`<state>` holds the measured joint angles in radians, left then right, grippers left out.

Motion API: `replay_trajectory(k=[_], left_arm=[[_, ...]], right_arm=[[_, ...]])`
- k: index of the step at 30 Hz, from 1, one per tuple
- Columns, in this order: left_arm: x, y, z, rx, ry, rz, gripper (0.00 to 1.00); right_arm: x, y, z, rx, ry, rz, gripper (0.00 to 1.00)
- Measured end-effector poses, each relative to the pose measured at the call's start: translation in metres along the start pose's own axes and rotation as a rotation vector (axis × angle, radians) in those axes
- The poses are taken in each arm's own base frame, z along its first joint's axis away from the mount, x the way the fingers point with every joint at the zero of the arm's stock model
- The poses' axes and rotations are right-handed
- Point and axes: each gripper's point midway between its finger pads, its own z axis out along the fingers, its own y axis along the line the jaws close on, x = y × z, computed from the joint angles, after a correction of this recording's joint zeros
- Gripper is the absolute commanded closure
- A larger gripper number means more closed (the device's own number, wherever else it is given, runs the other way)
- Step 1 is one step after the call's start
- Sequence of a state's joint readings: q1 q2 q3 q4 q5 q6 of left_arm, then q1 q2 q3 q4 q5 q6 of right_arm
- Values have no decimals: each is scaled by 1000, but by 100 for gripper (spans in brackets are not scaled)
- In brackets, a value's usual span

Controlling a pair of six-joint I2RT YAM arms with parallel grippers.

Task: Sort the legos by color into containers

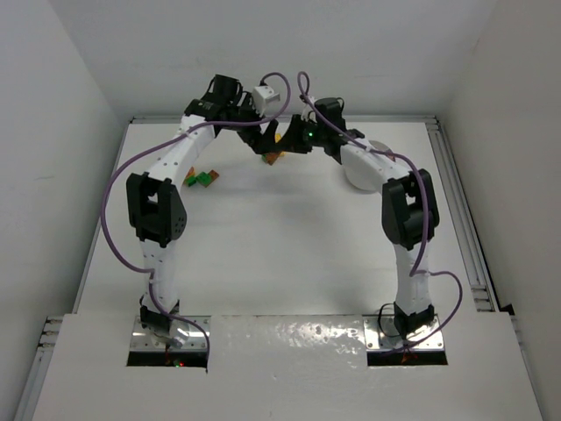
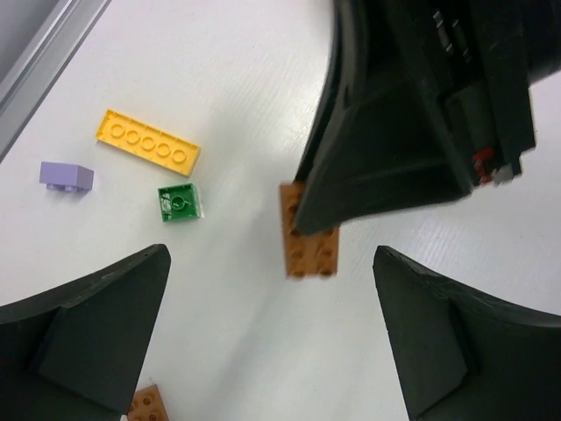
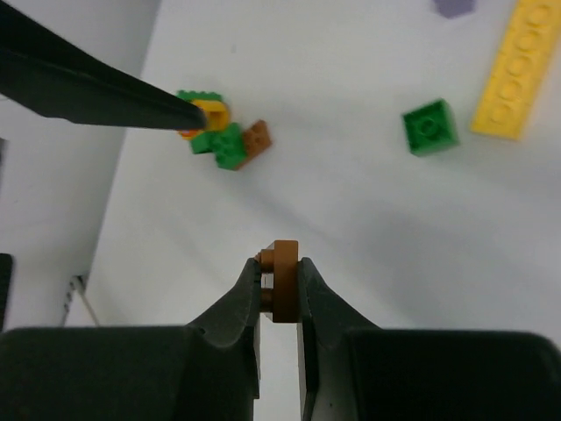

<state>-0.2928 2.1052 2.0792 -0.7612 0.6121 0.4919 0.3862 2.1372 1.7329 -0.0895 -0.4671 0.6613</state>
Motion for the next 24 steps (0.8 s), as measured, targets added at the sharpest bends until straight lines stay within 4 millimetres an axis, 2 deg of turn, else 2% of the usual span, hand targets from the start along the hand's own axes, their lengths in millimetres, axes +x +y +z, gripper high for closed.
replay_trajectory(k=[2,5,8,10,13,17,22,24], left_arm=[[1,4,-2,-9,1,-10,0],[4,9,-5,-24,4,-39,0],[8,21,-13,-59,6,-75,0],[13,32,-17,-101,12,-103,0],[26,50,-21,-182,36,-156,0],[41,64,-19,-262,59,-208,2],[48,74,-12,-301,56,-231,16],[52,78,-7,-310,62,-242,18]], right_arm=[[1,-18,-11,67,2,-1,100],[-21,-59,-41,214,-46,-11,100],[-55,-111,-88,441,-133,-66,100],[-75,-138,-121,587,-185,-117,100],[-90,-157,-153,759,-213,-208,100],[-87,-166,-161,862,-176,-291,100],[-75,-174,-153,896,-125,-308,100],[-70,-179,-154,911,-108,-299,100]])
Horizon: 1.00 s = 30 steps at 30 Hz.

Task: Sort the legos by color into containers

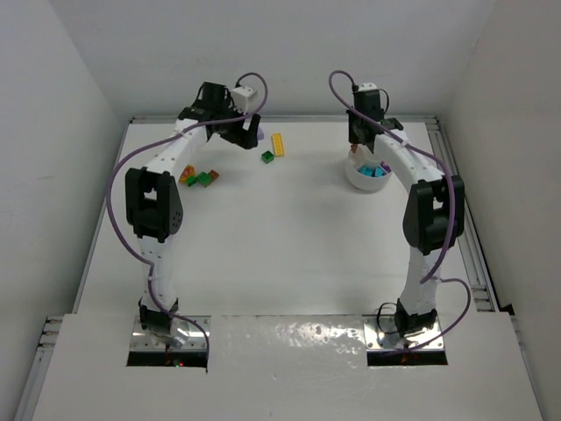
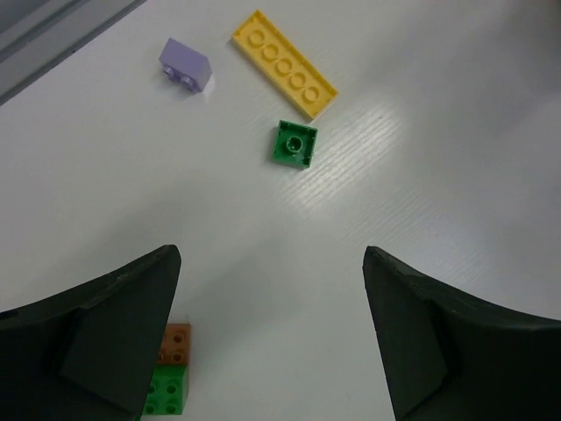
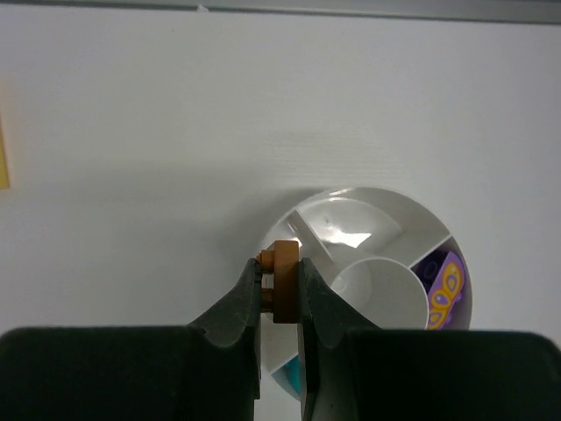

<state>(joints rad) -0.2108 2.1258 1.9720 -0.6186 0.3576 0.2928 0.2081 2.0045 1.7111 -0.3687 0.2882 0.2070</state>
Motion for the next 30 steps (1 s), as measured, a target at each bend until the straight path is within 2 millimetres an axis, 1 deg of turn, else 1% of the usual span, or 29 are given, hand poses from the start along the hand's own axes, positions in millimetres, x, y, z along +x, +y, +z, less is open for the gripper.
replay_trajectory(k=[2,4,7,8,9,10,12,13,14,16,17,21,24,27,30], left_arm=[[4,3,9,-4,10,-12,18],[12,6,21,-7,29,-18,18],[31,8,40,-12,73,-25,16],[37,9,47,-12,89,-25,14],[44,8,54,-11,105,-23,13],[49,7,58,-10,117,-22,12],[57,5,69,-5,135,-15,12],[60,5,73,-4,142,-15,12],[61,3,78,-2,143,-11,12],[63,3,85,-1,144,-6,12],[63,3,88,-1,142,-4,12],[61,4,100,-8,124,9,12],[59,3,110,-12,110,20,13],[56,-1,122,-13,94,35,19],[57,-6,132,-7,86,49,23]], right_arm=[[6,-1,2,6,10,3,100],[18,-1,5,9,27,5,100],[43,-2,9,20,82,5,100],[48,-3,9,25,94,6,100],[49,-3,10,27,98,9,98],[48,-3,10,28,94,12,86],[46,-2,11,28,86,21,77],[46,-2,11,28,87,24,70],[44,-2,11,28,86,28,61],[41,-1,11,25,81,31,55],[40,-1,11,23,80,31,48],[35,2,10,5,72,33,44],[34,4,10,-7,72,34,44],[36,7,9,-23,79,32,44],[36,8,7,-30,83,27,44]])
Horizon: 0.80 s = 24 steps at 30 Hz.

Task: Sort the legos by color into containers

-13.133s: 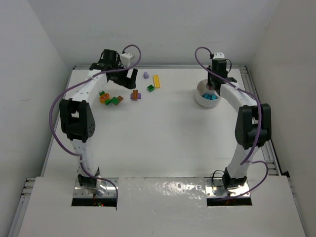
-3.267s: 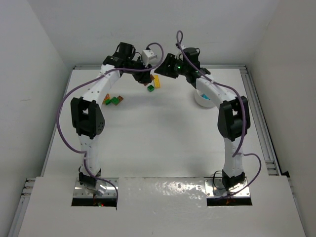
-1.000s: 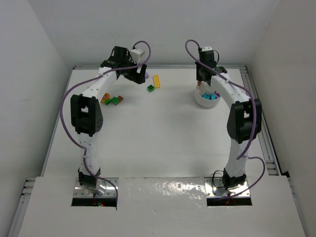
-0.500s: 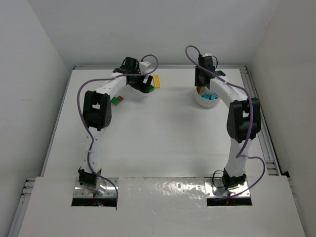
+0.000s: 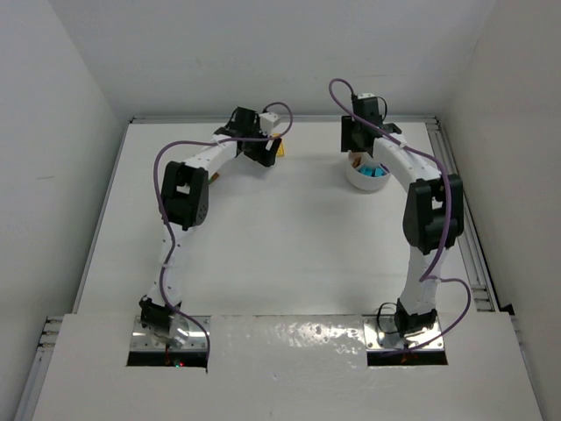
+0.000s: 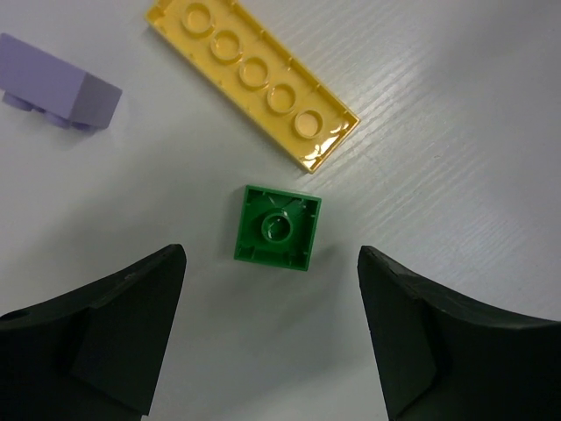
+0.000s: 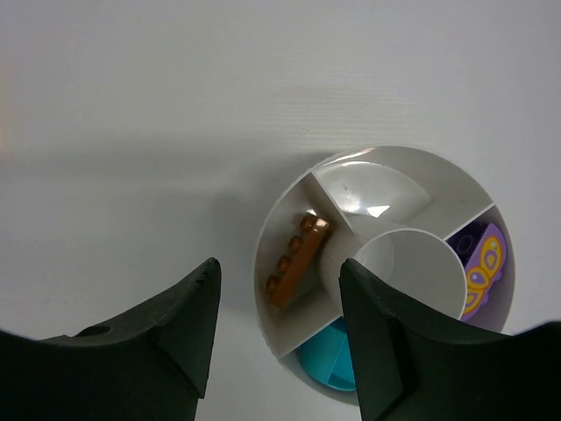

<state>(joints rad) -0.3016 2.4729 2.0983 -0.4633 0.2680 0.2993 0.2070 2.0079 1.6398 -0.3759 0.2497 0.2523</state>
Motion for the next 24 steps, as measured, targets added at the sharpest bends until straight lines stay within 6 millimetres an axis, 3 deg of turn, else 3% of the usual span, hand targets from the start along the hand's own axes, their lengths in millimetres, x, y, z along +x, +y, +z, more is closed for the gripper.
replay_trajectory(k=[2,5,8,13,15,21,24], left_arm=[[0,-3,4,4,-3,7,27],[-3,-2,7,-1,-19,12,42],[-7,-1,9,-16,-35,11,66],[-12,2,11,-29,-54,7,86],[-12,2,11,-30,-55,7,100],[-11,1,8,-23,-40,5,100],[-28,-1,-1,-7,-64,22,100]], right_arm=[[-2,-1,-3,-1,-4,-5,45],[-8,-2,-10,-3,-22,-9,45],[-18,-3,-20,-4,-47,-11,45],[-26,-5,-28,-5,-69,-23,45],[-25,-6,-28,-4,-66,-29,45],[-22,-5,-29,-15,-54,-35,46],[-24,1,-33,-64,-40,-21,45]])
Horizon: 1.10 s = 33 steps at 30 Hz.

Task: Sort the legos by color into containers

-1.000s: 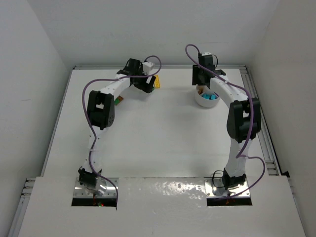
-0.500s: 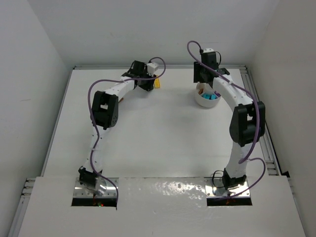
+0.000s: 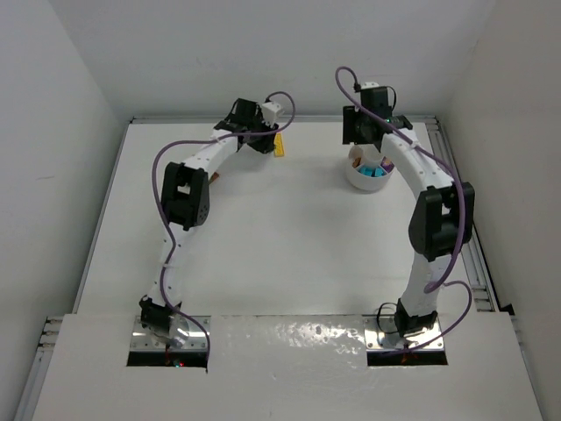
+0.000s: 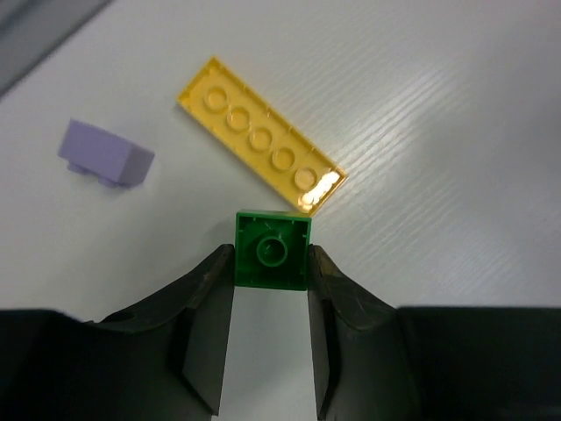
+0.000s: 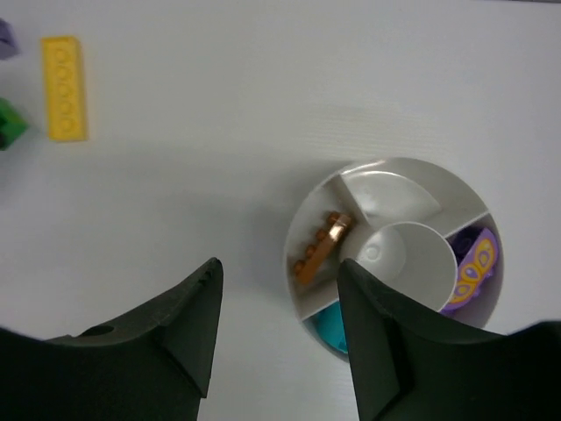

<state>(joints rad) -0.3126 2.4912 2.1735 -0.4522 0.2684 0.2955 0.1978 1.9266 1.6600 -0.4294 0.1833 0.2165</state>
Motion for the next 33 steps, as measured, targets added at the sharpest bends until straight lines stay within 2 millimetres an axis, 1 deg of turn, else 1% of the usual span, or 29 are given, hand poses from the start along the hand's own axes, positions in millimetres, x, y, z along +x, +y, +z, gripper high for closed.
replay_trajectory(k=[2,4,7,8,9,11,13,15,18,19,21,22,24,27,30,33], left_arm=[[-20,-4,-8,27,-45,31,100],[-40,-11,-21,68,-93,70,100],[-73,-24,-49,131,-173,142,100],[-86,-29,-62,152,-207,172,100],[-99,-35,-76,174,-242,203,100],[-122,-45,-106,214,-307,263,100],[-143,-58,-141,251,-377,334,100],[-155,-70,-173,276,-430,394,100],[-167,-83,-206,297,-489,456,100],[-170,-85,-211,302,-501,468,100],[-171,-87,-214,308,-512,483,100],[-170,-88,-212,312,-509,485,100],[-162,-88,-206,324,-490,488,100],[-148,-91,-198,344,-452,491,100],[-136,-93,-192,361,-421,486,100],[-135,-95,-191,367,-420,488,100]], right_arm=[[-14,10,-8,-71,-12,32,45],[-38,23,-19,-155,-56,69,44],[-78,40,-38,-270,-143,127,44],[-84,42,-42,-287,-157,137,44],[-95,51,-49,-341,-185,164,44],[-102,63,-57,-414,-204,196,44],[-103,74,-62,-470,-211,223,44],[-99,85,-67,-512,-206,234,42],[-91,109,-74,-572,-189,219,42],[-89,118,-76,-599,-186,213,42],[-85,135,-81,-650,-178,212,42],[-82,144,-83,-681,-174,216,42],[-79,154,-85,-722,-166,231,42],[-76,158,-83,-755,-164,269,42],[-81,160,-86,-779,-182,292,42],[-90,164,-89,-797,-211,302,43]])
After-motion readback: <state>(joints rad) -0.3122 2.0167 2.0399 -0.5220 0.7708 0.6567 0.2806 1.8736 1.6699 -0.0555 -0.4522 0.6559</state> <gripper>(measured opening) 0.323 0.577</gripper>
